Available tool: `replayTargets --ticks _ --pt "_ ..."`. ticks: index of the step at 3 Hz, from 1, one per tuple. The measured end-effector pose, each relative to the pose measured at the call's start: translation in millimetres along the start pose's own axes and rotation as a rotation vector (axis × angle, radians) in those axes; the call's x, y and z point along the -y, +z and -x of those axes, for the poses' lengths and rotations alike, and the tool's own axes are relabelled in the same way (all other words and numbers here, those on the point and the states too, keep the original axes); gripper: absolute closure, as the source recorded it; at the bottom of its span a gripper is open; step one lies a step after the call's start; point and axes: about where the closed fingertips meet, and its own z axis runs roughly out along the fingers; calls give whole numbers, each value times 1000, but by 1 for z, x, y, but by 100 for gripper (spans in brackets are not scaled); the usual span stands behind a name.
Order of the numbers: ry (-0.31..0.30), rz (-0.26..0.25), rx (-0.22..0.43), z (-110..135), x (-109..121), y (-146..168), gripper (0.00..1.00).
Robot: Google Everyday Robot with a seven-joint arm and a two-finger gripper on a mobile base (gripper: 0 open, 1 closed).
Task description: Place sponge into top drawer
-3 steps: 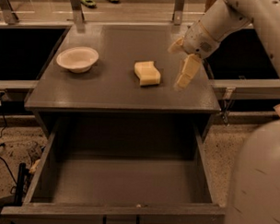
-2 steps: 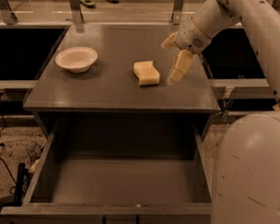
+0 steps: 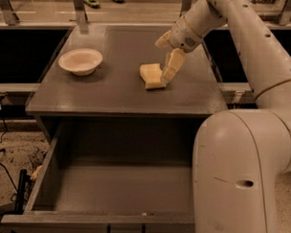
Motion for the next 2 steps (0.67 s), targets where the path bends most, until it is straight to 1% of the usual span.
replayTargets --ticks 1,2 --pt "3 -29 -35 -5 3 9 0" --pt "3 -29 -35 -5 3 9 0"
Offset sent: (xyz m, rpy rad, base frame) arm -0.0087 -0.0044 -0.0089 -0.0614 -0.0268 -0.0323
